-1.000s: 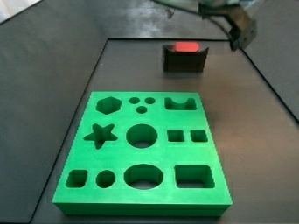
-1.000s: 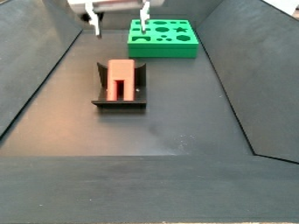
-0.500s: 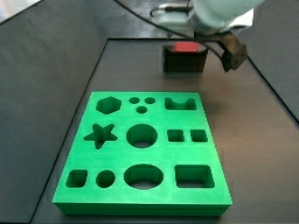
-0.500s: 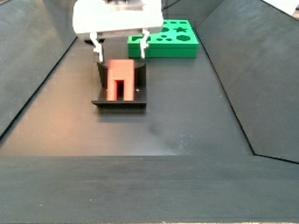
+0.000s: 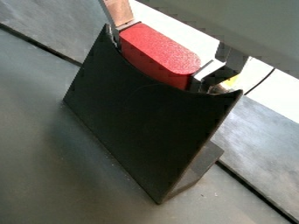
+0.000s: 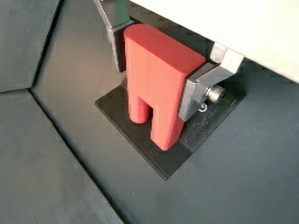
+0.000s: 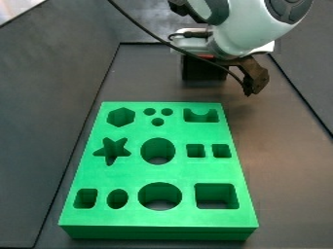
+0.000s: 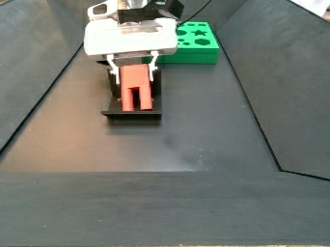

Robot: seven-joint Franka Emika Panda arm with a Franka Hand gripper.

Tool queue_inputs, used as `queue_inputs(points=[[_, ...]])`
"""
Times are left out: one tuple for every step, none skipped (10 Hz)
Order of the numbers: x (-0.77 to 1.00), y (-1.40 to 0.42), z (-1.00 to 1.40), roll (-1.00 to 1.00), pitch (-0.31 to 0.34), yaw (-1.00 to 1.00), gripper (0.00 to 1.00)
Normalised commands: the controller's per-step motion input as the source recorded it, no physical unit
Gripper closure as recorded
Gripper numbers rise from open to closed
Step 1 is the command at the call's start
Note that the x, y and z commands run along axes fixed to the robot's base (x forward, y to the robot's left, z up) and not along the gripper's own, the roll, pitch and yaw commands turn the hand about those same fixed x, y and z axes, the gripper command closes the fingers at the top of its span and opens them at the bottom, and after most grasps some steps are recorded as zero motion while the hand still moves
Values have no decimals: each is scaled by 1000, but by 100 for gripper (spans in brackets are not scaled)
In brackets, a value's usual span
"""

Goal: Pick up the square-circle object. Move up. Rotate the square-circle object. Place the square-circle object on the fixture. Regrasp the square-circle object. Move to above the board. Insert the square-circle object.
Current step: Move to above the board.

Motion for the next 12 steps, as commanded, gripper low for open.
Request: queue_inputs(points=[[224,310,1000,285,-58,60,100],[223,309,1000,282,-57,59,100],[204,281,1000,186,-47,19,100],[194,266,1000,143,-53,-11,100],[189,260,1000,99,-43,-34,100],[183,247,1000,79,-30,-46,100],[178,241,1000,69,-18,-49,100],[166,221,1000,48,15,-56,100],[158,204,1000,41,39,-55,100],[150,188,1000,35,63,-46,100],[143,172,1000,29,86,-34,100],[134,141,973,22,116,-11,100]])
